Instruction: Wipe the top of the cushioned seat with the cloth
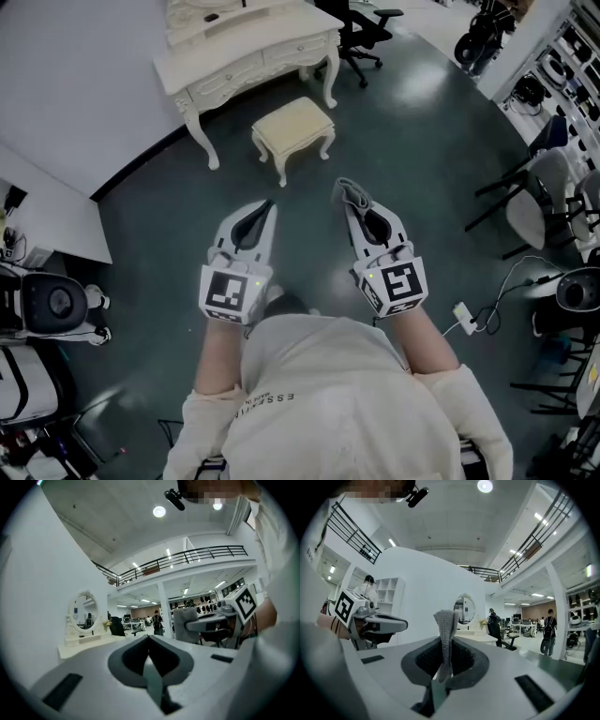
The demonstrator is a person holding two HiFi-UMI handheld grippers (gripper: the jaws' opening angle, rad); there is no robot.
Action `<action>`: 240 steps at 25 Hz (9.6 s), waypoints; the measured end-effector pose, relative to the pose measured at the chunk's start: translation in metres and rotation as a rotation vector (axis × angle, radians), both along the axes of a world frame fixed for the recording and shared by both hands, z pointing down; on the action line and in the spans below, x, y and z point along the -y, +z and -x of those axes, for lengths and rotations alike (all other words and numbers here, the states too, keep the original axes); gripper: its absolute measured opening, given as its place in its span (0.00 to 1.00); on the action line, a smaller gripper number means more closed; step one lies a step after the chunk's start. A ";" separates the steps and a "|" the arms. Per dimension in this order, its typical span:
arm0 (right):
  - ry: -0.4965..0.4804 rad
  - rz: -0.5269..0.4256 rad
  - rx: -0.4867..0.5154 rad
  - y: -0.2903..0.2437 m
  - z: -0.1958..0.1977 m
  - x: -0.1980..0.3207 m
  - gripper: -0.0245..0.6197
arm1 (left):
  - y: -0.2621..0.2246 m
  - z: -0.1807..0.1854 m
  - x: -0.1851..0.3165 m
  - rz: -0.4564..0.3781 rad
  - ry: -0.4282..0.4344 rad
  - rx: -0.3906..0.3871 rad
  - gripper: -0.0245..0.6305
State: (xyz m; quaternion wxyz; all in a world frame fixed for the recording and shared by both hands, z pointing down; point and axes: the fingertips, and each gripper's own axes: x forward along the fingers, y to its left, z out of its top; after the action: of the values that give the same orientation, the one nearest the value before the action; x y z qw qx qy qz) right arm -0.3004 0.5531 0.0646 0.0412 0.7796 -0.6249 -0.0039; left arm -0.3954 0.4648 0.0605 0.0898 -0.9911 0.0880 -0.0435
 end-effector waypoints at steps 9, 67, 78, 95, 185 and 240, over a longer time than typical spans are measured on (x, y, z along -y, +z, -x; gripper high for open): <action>0.040 0.034 0.034 0.017 -0.029 -0.003 0.08 | 0.013 -0.022 0.013 0.075 -0.013 0.006 0.04; -0.730 0.504 0.152 0.246 -0.359 0.623 0.09 | 0.148 -0.362 0.529 0.156 -0.617 -0.050 0.04; -0.739 0.672 0.219 0.390 -0.339 0.660 0.09 | 0.256 -0.347 0.546 0.249 -0.705 -0.044 0.04; -0.696 0.913 0.257 0.597 -0.292 0.683 0.08 | 0.420 -0.329 0.576 0.324 -0.664 0.001 0.04; -0.633 1.042 0.307 0.609 -0.380 0.607 0.09 | 0.443 -0.414 0.530 0.194 -0.589 0.146 0.04; -0.506 1.132 0.316 0.648 -0.494 0.589 0.09 | 0.460 -0.488 0.517 0.233 -0.583 0.148 0.04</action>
State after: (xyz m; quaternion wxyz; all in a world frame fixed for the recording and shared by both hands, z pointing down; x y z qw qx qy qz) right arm 0.1936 -0.0354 0.7124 0.3518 0.4567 -0.6935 0.4321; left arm 0.0925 -0.0520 0.5203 -0.0342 -0.9219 0.3560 -0.1492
